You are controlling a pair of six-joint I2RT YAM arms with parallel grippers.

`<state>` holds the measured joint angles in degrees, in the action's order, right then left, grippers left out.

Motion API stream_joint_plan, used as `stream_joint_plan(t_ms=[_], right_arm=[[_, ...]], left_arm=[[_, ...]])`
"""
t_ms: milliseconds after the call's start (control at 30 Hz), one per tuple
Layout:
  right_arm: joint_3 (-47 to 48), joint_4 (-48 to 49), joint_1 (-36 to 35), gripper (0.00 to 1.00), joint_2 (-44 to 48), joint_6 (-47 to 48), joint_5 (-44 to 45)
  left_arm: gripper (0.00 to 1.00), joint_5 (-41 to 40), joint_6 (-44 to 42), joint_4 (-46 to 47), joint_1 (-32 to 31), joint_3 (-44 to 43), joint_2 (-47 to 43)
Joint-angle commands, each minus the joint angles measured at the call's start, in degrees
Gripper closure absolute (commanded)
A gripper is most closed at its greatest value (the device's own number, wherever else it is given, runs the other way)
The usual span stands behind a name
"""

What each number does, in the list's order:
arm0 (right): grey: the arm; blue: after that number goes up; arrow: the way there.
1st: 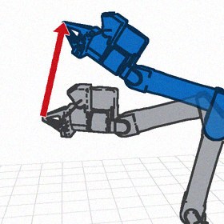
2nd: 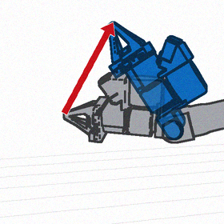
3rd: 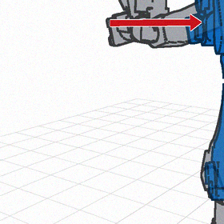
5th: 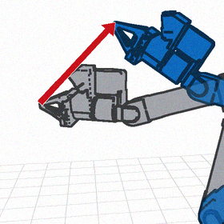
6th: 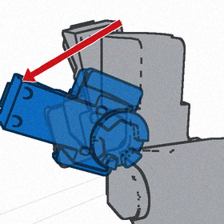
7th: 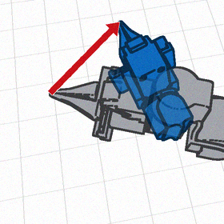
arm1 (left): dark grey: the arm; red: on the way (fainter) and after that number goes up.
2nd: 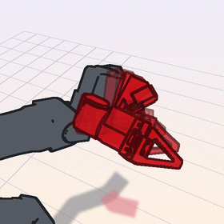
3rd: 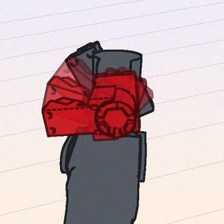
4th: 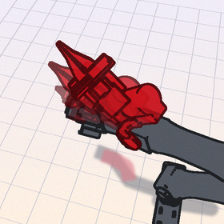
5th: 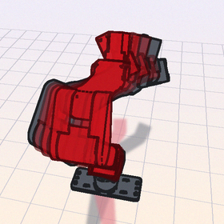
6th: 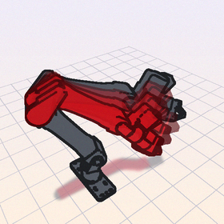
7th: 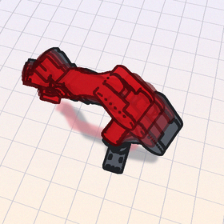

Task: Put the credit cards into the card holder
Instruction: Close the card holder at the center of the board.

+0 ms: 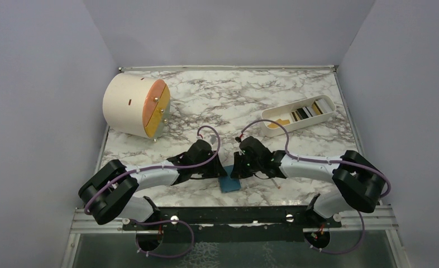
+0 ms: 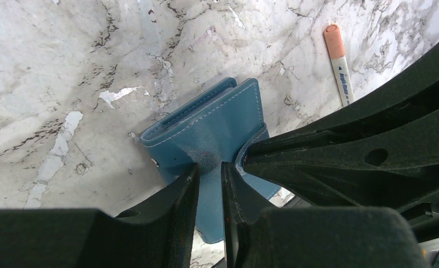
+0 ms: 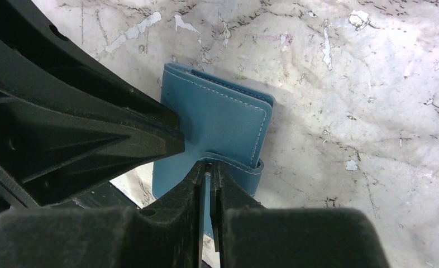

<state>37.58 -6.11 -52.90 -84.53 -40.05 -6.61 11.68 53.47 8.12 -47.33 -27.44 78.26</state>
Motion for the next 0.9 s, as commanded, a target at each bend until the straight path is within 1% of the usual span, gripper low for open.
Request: stream_joint_plan(t_ms=[0, 167, 333, 367, 433, 533, 633, 767, 800, 833, 867], right_arm=[[0.2, -8.4, -1.7, 0.92, -7.1, 2.5, 7.0], [1.7, -11.8, -2.5, 0.92, -9.1, 3.0, 9.2], [2.4, -11.6, -3.2, 0.92, -9.0, 3.3, 9.4], [2.7, -11.4, -3.3, 0.92, -8.7, 3.3, 9.4], [3.0, -10.4, -3.3, 0.91, -7.4, 3.1, 9.3], [3.8, -10.0, -3.3, 0.88, -3.3, 2.6, 10.6], [5.1, -11.1, -3.3, 0.81, 2.5, 2.0, 13.1], [7.9, -14.1, -3.3, 0.72, 11.5, 2.1, 18.5], [8.4, -14.3, -3.2, 0.67, 13.6, 2.6, 19.7], [8.7, -14.5, -3.3, 0.6, 15.8, 3.0, 20.6], [9.1, -14.6, -3.2, 0.45, 17.8, 3.2, 21.6]], left_arm=[[0.76, -1.4, 0.1, -1.5, -0.7, 2.2, 1.3], [0.76, -1.5, 0.3, -1.4, -0.7, 2.6, 0.9], [0.75, -2.3, 0.5, -1.7, -0.6, 2.7, -0.5], [0.73, -2.9, 0.5, -2.1, -0.6, 2.6, -1.1], [0.66, -4.4, 0.3, -4.0, -0.7, 1.8, -2.7], [0.53, -7.4, -0.5, -8.2, -0.7, 0.1, -6.0], [0.42, -10.9, -1.7, -13.6, -0.7, -2.2, -10.6], [0.31, -15.4, -3.0, -21.1, -0.7, -5.9, -18.1], [0.29, -16.4, -3.7, -23.1, -0.7, -7.1, -19.9], [0.28, -17.4, -4.4, -25.1, -0.7, -8.4, -21.5], [0.19, -18.5, -5.1, -27.4, -0.7, -10.0, -23.0]])
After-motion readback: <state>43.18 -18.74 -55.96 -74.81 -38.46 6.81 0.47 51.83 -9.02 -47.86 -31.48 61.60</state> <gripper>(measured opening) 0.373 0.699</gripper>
